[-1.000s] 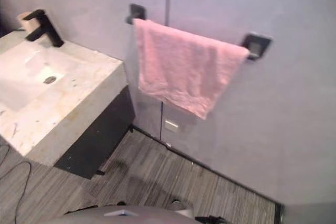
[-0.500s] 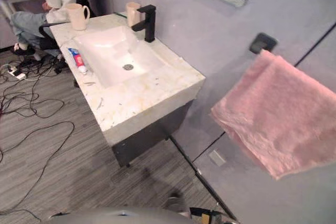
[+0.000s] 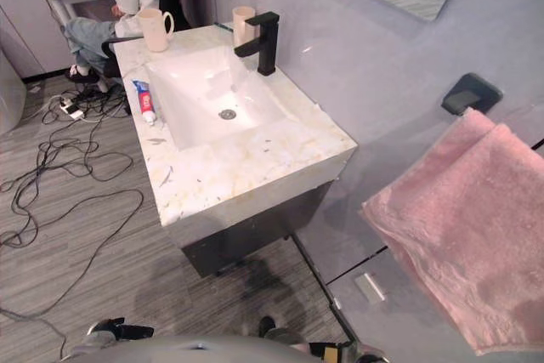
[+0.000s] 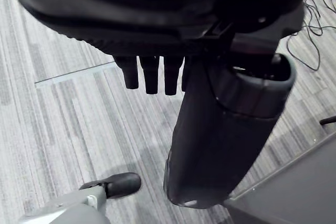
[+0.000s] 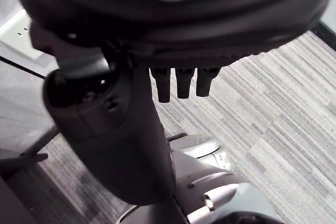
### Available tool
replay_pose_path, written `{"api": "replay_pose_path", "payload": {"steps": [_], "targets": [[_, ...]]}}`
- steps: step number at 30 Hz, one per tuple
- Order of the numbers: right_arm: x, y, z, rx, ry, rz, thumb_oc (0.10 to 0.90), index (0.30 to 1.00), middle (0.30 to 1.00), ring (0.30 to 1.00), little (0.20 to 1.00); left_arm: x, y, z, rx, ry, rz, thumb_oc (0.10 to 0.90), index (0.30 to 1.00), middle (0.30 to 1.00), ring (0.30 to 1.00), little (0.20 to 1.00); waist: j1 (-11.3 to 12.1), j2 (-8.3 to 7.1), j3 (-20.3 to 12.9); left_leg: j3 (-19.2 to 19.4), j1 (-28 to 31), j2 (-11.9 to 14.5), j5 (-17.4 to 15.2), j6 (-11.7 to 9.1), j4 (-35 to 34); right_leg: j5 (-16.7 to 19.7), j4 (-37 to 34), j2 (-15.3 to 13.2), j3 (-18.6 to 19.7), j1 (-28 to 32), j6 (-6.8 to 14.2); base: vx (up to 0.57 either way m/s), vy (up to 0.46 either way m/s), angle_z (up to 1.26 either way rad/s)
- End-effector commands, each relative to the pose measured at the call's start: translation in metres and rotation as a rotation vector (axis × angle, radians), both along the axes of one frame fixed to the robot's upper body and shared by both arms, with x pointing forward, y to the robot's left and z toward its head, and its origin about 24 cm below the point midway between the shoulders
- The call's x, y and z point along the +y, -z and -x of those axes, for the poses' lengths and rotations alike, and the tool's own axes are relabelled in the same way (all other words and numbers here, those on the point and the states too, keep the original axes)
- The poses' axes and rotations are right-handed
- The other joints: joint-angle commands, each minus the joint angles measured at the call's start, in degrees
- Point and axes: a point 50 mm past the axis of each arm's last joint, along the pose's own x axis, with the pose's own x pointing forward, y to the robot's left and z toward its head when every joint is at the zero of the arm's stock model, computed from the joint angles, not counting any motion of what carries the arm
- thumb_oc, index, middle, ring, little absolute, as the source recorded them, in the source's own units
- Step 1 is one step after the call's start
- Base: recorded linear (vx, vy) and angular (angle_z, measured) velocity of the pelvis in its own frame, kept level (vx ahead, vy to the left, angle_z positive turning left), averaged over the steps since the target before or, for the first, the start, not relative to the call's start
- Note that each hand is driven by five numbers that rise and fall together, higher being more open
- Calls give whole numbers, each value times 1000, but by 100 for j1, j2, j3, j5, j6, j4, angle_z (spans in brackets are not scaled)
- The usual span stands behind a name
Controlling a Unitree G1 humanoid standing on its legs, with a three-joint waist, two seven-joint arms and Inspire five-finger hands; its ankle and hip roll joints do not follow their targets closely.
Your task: Organize the bathroom.
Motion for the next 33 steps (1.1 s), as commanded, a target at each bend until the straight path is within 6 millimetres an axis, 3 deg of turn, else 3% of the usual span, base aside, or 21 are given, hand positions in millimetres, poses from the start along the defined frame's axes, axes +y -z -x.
{"api": "replay_pose_path", "payload": {"steps": [1,6,10,16,17,18,21,24,27,29,32,33], "targets": [[-7,-1,10,72,26,-1,800,900,900,900,900,5,-7,-21,-55,89,-53,800,900,900,900,900,-294,134,56,1176,-641,336,261,-96,745,-579,1018,227,-25,-181,195,-93,208,57],[-13,-3,7,61,-7,8,800,900,900,900,900,2,-5,-19,-58,58,-42,800,900,900,900,900,-351,72,-28,961,-487,653,277,-223,759,-494,818,52,91,-58,152,-32,211,102],[-19,-4,5,47,-1,27,800,900,900,900,900,-2,-4,-20,-64,59,-45,800,900,900,900,900,-455,109,-152,947,-200,1047,508,-418,709,-429,715,-97,221,-56,198,-12,327,11],[-26,-8,-11,3,-15,77,800,900,900,900,900,-14,-5,-32,-98,102,-16,800,900,900,900,900,-598,398,-127,1065,159,737,129,-320,314,-385,1229,-599,373,-431,645,-27,452,8],[-24,-8,-13,-3,-13,73,800,900,900,900,900,-14,-5,-34,-104,110,-21,800,900,900,900,900,-596,385,-108,1079,176,652,106,-281,268,-223,1325,-724,343,-518,723,-34,382,17],[-21,-8,-17,-18,-28,62,800,900,900,900,900,-13,-7,-38,-113,123,-24,800,900,900,900,900,-604,380,-52,1145,260,471,77,-178,108,259,1703,-1048,290,-806,823,-29,335,14],[-17,-8,-23,-31,-57,53,800,900,900,900,900,-7,-9,-39,-115,114,-45,800,900,900,900,900,-590,420,29,1317,427,333,92,-68,-204,501,2102,-1238,255,-1012,838,-6,324,4],[-13,-7,-21,-9,-88,35,800,900,900,900,900,0,-11,-40,-110,81,-53,800,900,900,900,900,-672,462,13,1371,402,363,183,-52,-306,195,2013,-788,197,-1032,819,27,211,-10],[-5,-3,-15,10,-84,17,800,900,900,900,900,2,-13,-44,-111,75,-68,800,900,900,900,900,-676,432,-38,1316,270,338,286,-45,-306,-346,1561,-104,-89,-766,577,49,124,15],[-1,-2,-12,13,-92,10,800,900,900,900,900,-1,-12,-44,-110,59,-83,800,900,900,900,900,-590,306,-97,1285,150,71,277,36,-306,-358,1064,258,-179,-557,433,57,113,26],[-2,-2,-11,13,-85,12,800,900,900,900,900,-3,-11,-42,-104,64,-81,800,900,900,900,900,-554,247,-149,1266,136,-111,137,123,-52,-371,995,284,-103,-500,333,48,82,27],[-6,-3,-12,11,-94,32,800,900,900,900,900,-5,-10,-40,-114,34,-64,800,900,900,900,900,-547,135,-142,1339,-218,-122,-10,36,920,-315,1018,190,-58,-509,249,49,37,18]]}}
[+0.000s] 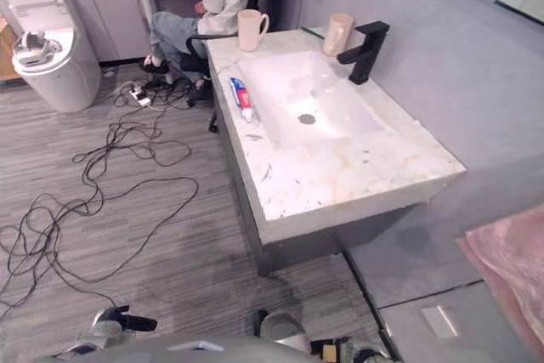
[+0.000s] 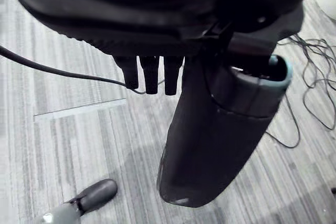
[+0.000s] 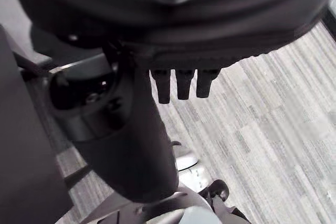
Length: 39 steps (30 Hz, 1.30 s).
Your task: Organize the bathroom.
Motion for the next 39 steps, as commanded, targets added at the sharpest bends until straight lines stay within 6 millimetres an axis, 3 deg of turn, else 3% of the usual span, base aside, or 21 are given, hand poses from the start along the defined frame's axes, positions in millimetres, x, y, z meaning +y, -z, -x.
{"api": "replay_pose_path", "payload": {"steps": [1,4,5,10,12,14,15,17,20,22,24,25,26,27,28,29,30,32,33,36,39], "targets": [[-6,-2,-3,18,-11,34,800,900,900,900,900,15,-11,-24,-99,-11,-65,800,900,900,900,900,-74,-257,-128,475,-1099,-59,190,-142,2146,-206,521,-93,397,-157,345,63,34,28],[-13,-5,-5,3,58,48,800,900,900,900,900,16,-12,-27,-97,15,-80,800,900,900,900,900,-38,-381,-4,343,-1813,418,411,-322,3072,-245,522,-144,455,15,195,67,98,25],[-15,-5,-7,-7,65,49,800,900,900,900,900,17,-13,-27,-90,30,-83,800,900,900,900,900,-39,-405,33,319,-1860,632,455,-341,2910,-248,467,-156,487,105,186,91,209,9],[-14,-5,-6,-7,87,75,800,900,900,900,900,18,-11,-22,-101,-22,-74,800,900,900,900,900,-99,-405,-46,147,-1369,815,506,-273,1820,-197,287,-214,614,143,276,131,269,7],[-15,-3,0,-3,88,90,800,900,900,900,900,18,-9,-12,-92,-105,-69,800,900,900,900,900,-87,-325,-103,-190,-1038,1221,935,-543,1086,-210,249,-257,793,115,417,298,644,-34],[-17,-4,-1,-4,51,96,800,900,900,900,900,21,-7,-3,-81,-145,-67,800,900,900,900,900,-21,-264,-108,-516,-817,1441,930,-669,845,-241,392,-450,975,-10,596,210,576,-61],[-18,-5,-4,-15,50,99,800,900,900,900,900,22,-6,2,-78,-153,-67,800,900,900,900,900,13,-237,-87,-650,-729,1443,739,-683,805,-283,569,-622,1123,-121,742,151,572,-89],[-19,-6,-10,-33,38,98,800,900,900,900,900,24,-6,4,-80,-150,-68,800,900,900,900,900,-3,-193,-24,-441,-687,1433,464,-680,900,-326,821,-882,1170,-282,928,97,510,-104],[-18,-8,-19,-78,119,100,800,900,900,900,900,21,-8,-6,-95,-50,-62,800,900,900,900,900,-15,-188,15,-136,-825,1050,116,-453,1179,-113,962,-1346,1174,-352,1092,79,670,-52],[-15,-7,-19,-74,84,78,800,900,900,900,900,19,-9,-12,-103,-21,-55,800,900,900,900,900,34,-181,29,-89,-767,697,82,-270,978,695,1475,-1710,1176,-641,1063,104,524,19],[-13,-6,-17,-66,70,73,800,900,900,900,900,20,-9,-14,-104,-18,-54,800,900,900,900,900,76,-101,94,10,-610,458,54,-139,700,1205,2106,-1942,1162,-974,1025,163,452,-15],[-13,-6,-15,-57,65,65,800,900,900,900,900,22,-10,-15,-102,-20,-59,800,900,900,900,900,64,-75,139,37,-507,432,73,-112,583,1143,2220,-1907,1160,-1014,996,256,488,-25],[-11,-4,-10,-24,37,55,800,900,900,900,900,25,-12,-19,-110,-19,-69,800,900,900,900,900,-23,-29,188,9,-330,328,95,-48,291,974,2362,-1502,1201,-1150,980,212,353,-16],[-11,-4,-9,-21,33,57,800,900,900,900,900,25,-13,-20,-113,-17,-70,800,900,900,900,900,-32,-18,177,4,-332,321,100,-42,266,966,2344,-1430,1201,-1181,977,341,442,-14],[-10,-3,-2,3,31,55,800,900,900,900,900,25,-15,-27,-141,-10,-80,800,900,900,900,900,-142,-35,203,-42,-198,146,92,15,118,698,2111,-977,1067,-1215,971,245,252,6],[-9,-2,-1,11,30,50,800,900,900,900,900,25,-16,-30,-148,-9,-83,800,900,900,900,900,-158,-38,190,-44,-204,106,86,30,110,647,1982,-868,1031,-1233,967,406,342,12],[-5,-1,2,24,29,39,800,900,900,900,900,24,-19,-39,-173,7,-96,800,900,900,900,900,-231,-90,178,-53,-176,-91,29,82,100,395,1346,-527,851,-1245,958,233,161,13],[-2,0,5,33,34,22,800,900,900,900,900,22,-21,-45,-184,23,-116,800,900,900,900,900,-298,-141,182,-68,-125,-249,-29,119,87,353,897,-325,724,-1178,935,356,227,26],[-1,1,11,39,52,29,800,900,900,900,900,20,-23,-51,-189,25,-120,800,900,900,900,900,-411,-235,160,-148,-59,-548,-150,169,129,576,340,-82,594,-1158,940,398,252,37],[-3,1,14,41,56,39,800,900,900,900,900,19,-26,-58,-212,49,-144,800,900,900,900,900,-508,-264,158,-182,45,-737,-264,199,172,651,381,73,405,-1250,937,357,212,27],[-7,1,21,69,49,30,800,900,900,900,900,15,-31,-70,-266,77,-174,800,900,900,900,900,-600,-221,75,-169,209,-973,-438,292,242,435,608,254,204,-1209,745,447,187,13]]}}
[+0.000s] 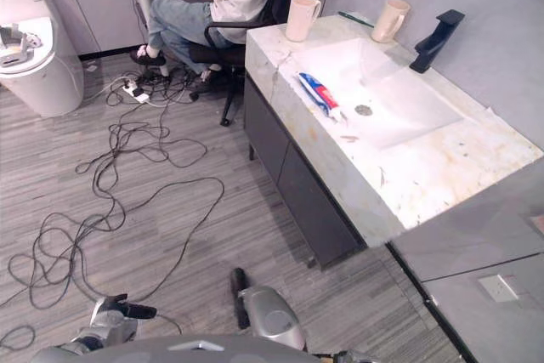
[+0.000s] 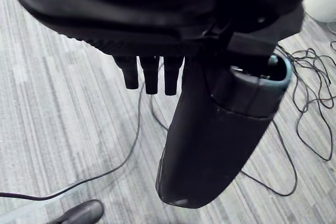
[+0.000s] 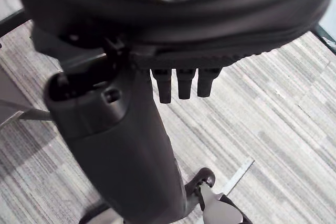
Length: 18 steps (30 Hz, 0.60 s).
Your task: Organize the bathroom.
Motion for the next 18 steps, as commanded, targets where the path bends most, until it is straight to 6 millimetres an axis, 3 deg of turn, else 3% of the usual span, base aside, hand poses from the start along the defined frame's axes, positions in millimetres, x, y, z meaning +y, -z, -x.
{"api": "replay_pose_path", "payload": {"steps": [1,2,3,4,5,6,8,9,10,11,12,14,15,18], "targets": [[-17,-4,2,24,-2,47,800,900,900,900,900,5,-24,-54,-205,110,-113,800,900,900,900,900,-227,281,-276,339,-410,-183,268,-345,840,40,-288,138,201,445,355,430,178,8],[-17,-4,3,25,14,47,800,900,900,900,900,4,-25,-55,-205,126,-116,800,900,900,900,900,-245,294,-305,362,-439,-169,356,-408,981,34,-296,136,207,460,318,338,120,21],[-19,-4,4,27,37,41,800,900,900,900,900,1,-25,-57,-204,157,-116,800,900,900,900,900,-281,284,-332,419,-590,-87,733,-623,1767,46,-372,102,270,571,244,326,54,24],[-19,-5,7,43,41,24,800,900,900,900,900,0,-24,-56,-187,187,-129,800,900,900,900,900,-306,218,-339,354,-1031,49,1453,-970,3196,-48,-395,16,388,787,88,270,26,24],[-19,-5,7,43,41,24,800,900,900,900,900,0,-24,-56,-187,188,-129,800,900,900,900,900,-309,219,-343,350,-1040,51,1451,-972,3204,-49,-394,16,385,782,86,396,93,18],[-21,-5,5,32,50,30,800,900,900,900,900,0,-24,-56,-176,222,-177,800,900,900,900,900,-245,93,-302,402,-1687,239,1722,-1154,4422,-138,-458,-94,493,1068,-17,296,96,8],[-22,-6,-3,-11,105,27,800,900,900,900,900,-1,-23,-53,-161,241,-203,800,900,900,900,900,-116,-88,-247,560,-2555,722,1345,-960,5177,-223,-471,-253,567,1334,-55,314,129,-17],[-22,-6,-4,-12,107,29,800,900,900,900,900,-1,-23,-53,-161,240,-204,800,900,900,900,900,-112,-96,-260,559,-2600,736,1338,-944,5177,-221,-467,-264,571,1319,-53,305,235,-59],[-23,-7,-9,-20,52,40,800,900,900,900,900,2,-22,-48,-151,210,-213,800,900,900,900,900,6,-128,-163,381,-2811,1091,1333,-804,4708,-289,-429,-275,657,1424,-56,253,232,-78],[-23,-7,-11,-25,41,46,800,900,900,900,900,3,-21,-46,-140,204,-210,800,900,900,900,900,49,-133,-127,348,-2816,1206,1363,-760,4427,-333,-420,-271,695,1455,-63,442,501,-89],[-21,-6,-15,-43,19,66,800,900,900,900,900,6,-19,-37,-127,166,-207,800,900,900,900,900,196,-86,-48,43,-2814,1415,1546,-679,3162,-475,-376,-220,883,1549,-29,367,490,-94],[-20,-6,-18,-58,-3,87,800,900,900,900,900,9,-16,-27,-116,134,-212,800,900,900,900,900,346,-47,-22,-415,-2747,1515,1709,-696,2149,-577,-349,-189,1113,1612,68,344,523,-155],[-22,-7,-23,-70,-77,105,800,900,900,900,900,16,-12,-8,-93,38,-204,800,900,900,900,900,567,-20,-11,-1060,-2470,1778,1760,-801,1092,-679,-379,-255,1375,1707,254,263,440,-200],[-24,-7,-21,-66,-64,116,800,900,900,900,900,22,-10,4,-86,18,-212,800,900,900,900,900,662,36,-56,-1081,-2210,1930,1676,-929,775,-751,-421,-416,1407,1789,431,212,359,-239]]}}
